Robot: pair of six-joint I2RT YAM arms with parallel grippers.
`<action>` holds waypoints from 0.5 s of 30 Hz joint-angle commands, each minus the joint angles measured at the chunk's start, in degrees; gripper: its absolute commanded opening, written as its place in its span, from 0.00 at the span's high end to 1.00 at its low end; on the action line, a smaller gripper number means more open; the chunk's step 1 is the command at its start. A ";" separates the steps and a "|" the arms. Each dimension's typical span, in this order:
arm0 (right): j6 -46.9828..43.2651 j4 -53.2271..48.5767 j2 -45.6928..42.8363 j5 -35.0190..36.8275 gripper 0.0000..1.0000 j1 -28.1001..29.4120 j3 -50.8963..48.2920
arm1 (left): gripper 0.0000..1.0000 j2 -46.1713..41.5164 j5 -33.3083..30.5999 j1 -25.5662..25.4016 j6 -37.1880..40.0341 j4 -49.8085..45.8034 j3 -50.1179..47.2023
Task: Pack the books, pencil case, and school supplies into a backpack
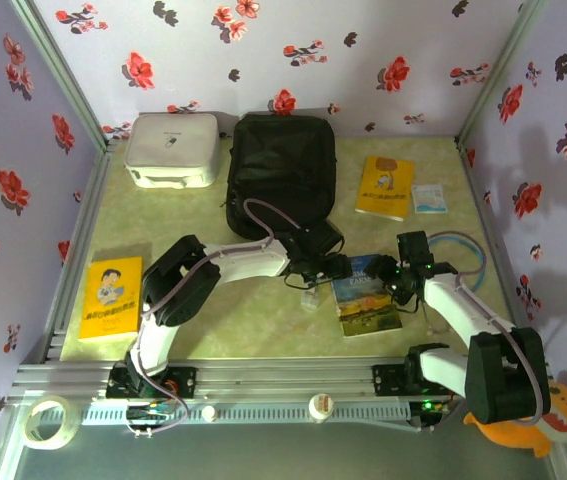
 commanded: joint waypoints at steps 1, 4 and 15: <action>0.70 -2.10 -0.56 -1.26 0.26 0.06 -1.64 | 0.39 2.44 -0.29 -0.72 -0.89 -2.23 1.95; 0.80 -1.72 -0.60 -1.01 0.26 0.00 -1.77 | 0.40 3.41 -0.31 -0.85 -1.05 -2.65 2.93; 0.15 -1.87 -0.83 -0.88 0.26 0.07 -1.79 | 0.32 4.79 -9.20 -2.94 -1.10 -14.90 8.53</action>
